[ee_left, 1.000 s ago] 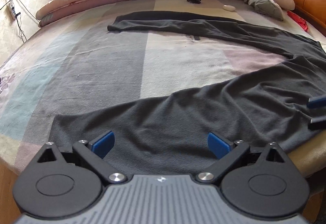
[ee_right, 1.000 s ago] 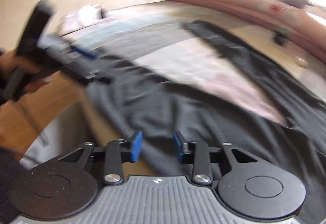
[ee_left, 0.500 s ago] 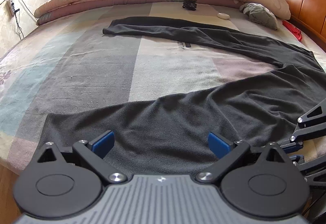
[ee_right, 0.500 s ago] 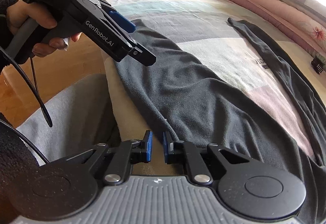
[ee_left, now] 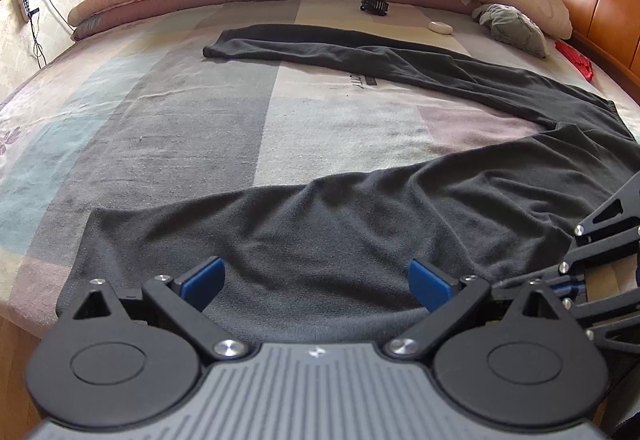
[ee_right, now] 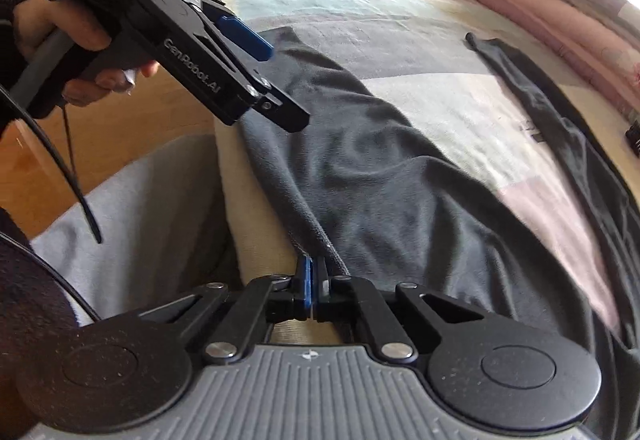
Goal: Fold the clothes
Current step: 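Close the right gripper on the sweatpants edge again, then pull the held edge and open the right gripper to lay it flat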
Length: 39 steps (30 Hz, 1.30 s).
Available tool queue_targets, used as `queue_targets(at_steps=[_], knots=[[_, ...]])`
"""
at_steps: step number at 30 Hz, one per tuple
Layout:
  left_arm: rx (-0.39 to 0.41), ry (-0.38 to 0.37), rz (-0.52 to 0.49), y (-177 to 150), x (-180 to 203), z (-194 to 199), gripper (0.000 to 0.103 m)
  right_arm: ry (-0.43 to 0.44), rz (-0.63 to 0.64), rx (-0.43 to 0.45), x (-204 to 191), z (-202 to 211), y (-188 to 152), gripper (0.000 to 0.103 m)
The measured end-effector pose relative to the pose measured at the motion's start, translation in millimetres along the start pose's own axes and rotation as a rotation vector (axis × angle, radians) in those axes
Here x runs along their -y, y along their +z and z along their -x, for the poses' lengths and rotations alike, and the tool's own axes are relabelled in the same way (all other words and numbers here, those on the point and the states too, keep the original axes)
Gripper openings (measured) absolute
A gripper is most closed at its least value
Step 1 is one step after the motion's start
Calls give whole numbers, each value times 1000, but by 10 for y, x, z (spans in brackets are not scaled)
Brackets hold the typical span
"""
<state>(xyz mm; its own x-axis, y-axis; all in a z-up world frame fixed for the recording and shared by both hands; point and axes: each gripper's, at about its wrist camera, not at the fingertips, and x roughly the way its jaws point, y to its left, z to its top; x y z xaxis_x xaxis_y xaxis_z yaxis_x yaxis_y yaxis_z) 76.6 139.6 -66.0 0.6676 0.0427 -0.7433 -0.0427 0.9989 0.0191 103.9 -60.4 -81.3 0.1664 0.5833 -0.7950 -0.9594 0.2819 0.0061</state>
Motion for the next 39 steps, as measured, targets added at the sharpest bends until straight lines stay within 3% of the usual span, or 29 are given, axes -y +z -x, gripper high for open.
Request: queue_targets(at_steps=[2,5,7,9,14,17,23,28,32,36,39], knots=[[2,-9,-3,0,-16,9,98,86,-45,-14,-1,38,-10,1],[-7,-5,3,8,-25,-33,98,70,-29,-12,-90,91,-26,1],[-18,-3,8,5,-20,-67,98,39,-36,12,-93,152,-25,3],[-26,-12,3,-4,-2,-85,98,-23,-42,39,-56,209,-14,12],[-31,-53,-15,11,88,-111,98,-59,-28,60,-27,232,6,12],[-64,-95,-18,-7,163,-209,98,-99,-65,27,23,131,-10,12],[-134,-65,-97,-195,255,-241,99,-5,-232,3,98,218,-175,15],[-121,-40,-120,-123,283,-178,99,-132,-333,75,269,419,-233,18],[-90,-68,-121,-11,414,-157,99,-240,-417,29,350,380,-372,21],[-64,-104,-134,45,549,-104,99,-259,-481,78,296,514,-551,33],[-55,-117,-132,115,639,-124,99,-343,-584,149,373,698,-695,48]])
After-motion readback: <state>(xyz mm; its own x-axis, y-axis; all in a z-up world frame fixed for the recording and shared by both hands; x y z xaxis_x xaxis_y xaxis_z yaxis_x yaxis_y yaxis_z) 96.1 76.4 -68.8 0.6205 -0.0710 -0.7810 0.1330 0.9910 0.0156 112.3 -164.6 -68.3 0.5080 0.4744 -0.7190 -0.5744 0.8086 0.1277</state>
